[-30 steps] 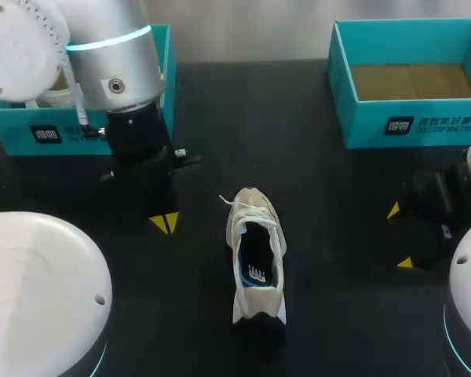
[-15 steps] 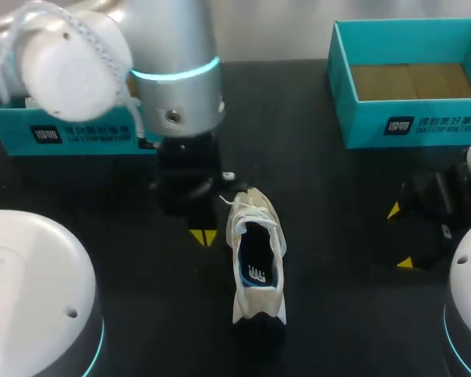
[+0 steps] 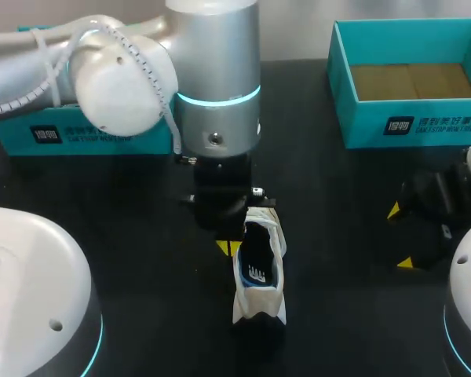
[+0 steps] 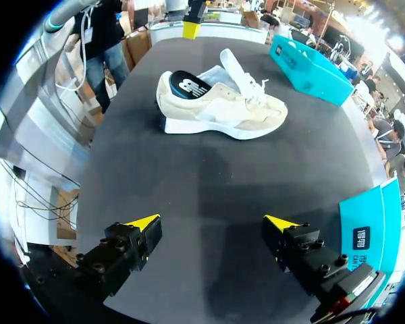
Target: Take the shoe out of the shoebox, open the shoe tongue, remove and reinsert the insole, then place the shoe into the shoebox
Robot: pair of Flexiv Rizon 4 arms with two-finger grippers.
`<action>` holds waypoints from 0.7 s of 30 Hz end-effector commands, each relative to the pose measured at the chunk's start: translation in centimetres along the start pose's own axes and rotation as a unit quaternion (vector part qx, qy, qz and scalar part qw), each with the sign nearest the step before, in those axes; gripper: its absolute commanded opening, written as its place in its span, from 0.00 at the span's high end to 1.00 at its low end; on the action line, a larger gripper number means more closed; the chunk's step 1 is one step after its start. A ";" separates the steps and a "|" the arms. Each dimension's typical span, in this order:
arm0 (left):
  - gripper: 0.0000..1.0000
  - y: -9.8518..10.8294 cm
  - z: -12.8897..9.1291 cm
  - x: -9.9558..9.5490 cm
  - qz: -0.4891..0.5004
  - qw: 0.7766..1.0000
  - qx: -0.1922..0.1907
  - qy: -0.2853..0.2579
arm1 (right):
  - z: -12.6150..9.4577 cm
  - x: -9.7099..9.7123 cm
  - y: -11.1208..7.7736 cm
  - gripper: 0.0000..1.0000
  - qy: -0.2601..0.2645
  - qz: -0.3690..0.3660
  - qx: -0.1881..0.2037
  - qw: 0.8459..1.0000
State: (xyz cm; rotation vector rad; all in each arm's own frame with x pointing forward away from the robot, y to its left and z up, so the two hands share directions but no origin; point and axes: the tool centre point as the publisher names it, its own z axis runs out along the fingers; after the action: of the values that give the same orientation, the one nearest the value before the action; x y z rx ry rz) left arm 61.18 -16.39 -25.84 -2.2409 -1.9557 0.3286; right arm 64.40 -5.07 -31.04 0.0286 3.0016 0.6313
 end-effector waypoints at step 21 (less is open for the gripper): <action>1.00 2.8 9.0 -2.3 0.050 0.998 -0.012 0.034 | 0.0 0.1 0.1 0.00 -0.001 0.000 0.002 1.000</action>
State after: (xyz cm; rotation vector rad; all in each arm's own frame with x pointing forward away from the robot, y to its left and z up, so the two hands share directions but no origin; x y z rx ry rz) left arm 61.50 -18.82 -34.30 -2.3393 -1.8281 0.2476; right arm 64.40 -5.07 -31.04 0.0286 3.0016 0.6313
